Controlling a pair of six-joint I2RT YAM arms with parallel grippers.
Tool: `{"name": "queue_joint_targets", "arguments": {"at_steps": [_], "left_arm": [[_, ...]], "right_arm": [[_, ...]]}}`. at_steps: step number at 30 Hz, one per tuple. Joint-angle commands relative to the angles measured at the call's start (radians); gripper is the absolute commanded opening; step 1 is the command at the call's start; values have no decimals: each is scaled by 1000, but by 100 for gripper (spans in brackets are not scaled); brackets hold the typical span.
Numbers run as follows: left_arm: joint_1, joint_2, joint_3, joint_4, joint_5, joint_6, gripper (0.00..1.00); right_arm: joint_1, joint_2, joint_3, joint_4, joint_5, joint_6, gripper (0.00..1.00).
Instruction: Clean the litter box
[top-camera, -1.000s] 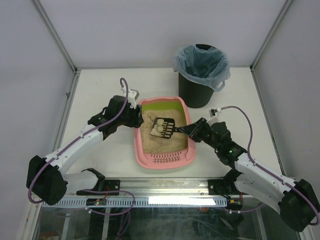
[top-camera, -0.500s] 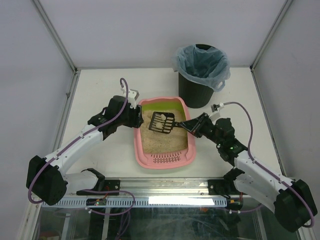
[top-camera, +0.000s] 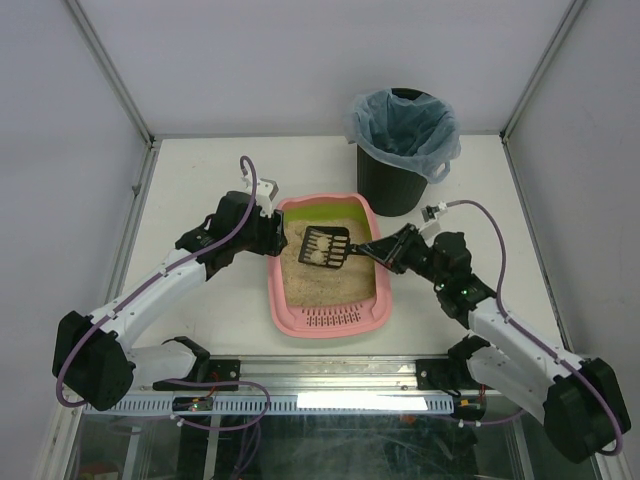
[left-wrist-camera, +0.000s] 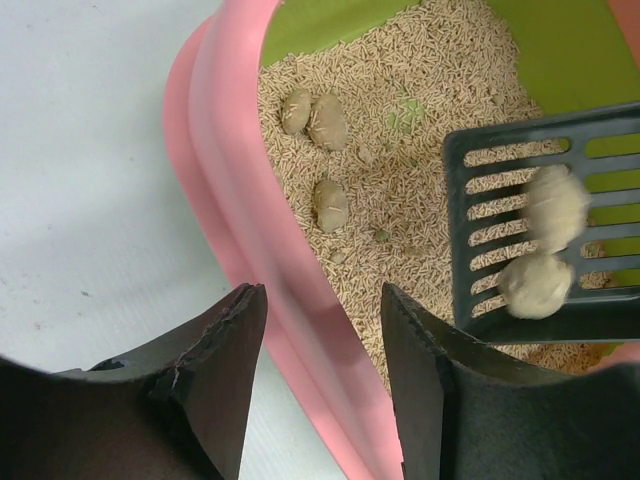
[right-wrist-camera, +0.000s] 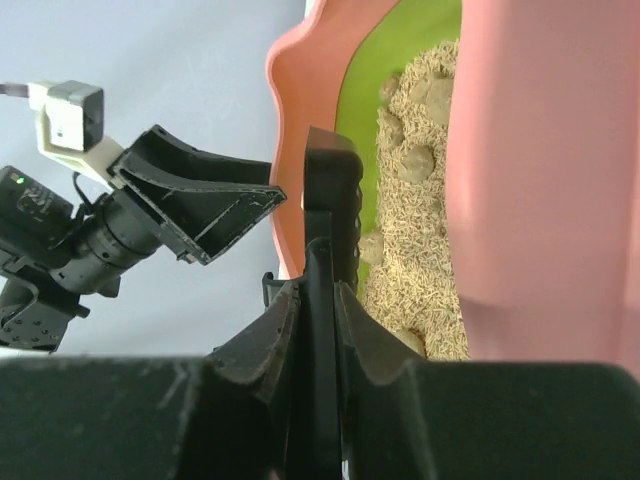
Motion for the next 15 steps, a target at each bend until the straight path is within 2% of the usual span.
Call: {"name": "queue_joint_targets", "arguments": {"at_steps": [1,3,6,7,10,11,14,15], "left_arm": [[-9,-16,14,40,-15,7,51],[-9,-15,13,40,-20,10,51],[-9,-21,3,40,-22,7,51],[-9,-18,7,40,-19,6,52],[-9,-8,19,37,-20,13,51],[-10,-8,16,37,-25,12,51],[-9,-20,3,37,-22,6,52],[-8,-19,7,38,-21,8,52]], "right_arm": [[-10,-11,20,42,20,19,0],[-30,-95,-30,59,100,55,0],[7,81,94,81,-152,-65,0],[12,77,91,76,-126,-59,0],[-42,-96,-33,46,96,65,0],[-44,-102,-48,80,77,69,0],[2,103,112,92,-201,-72,0],[7,106,98,92,-178,-54,0]]}}
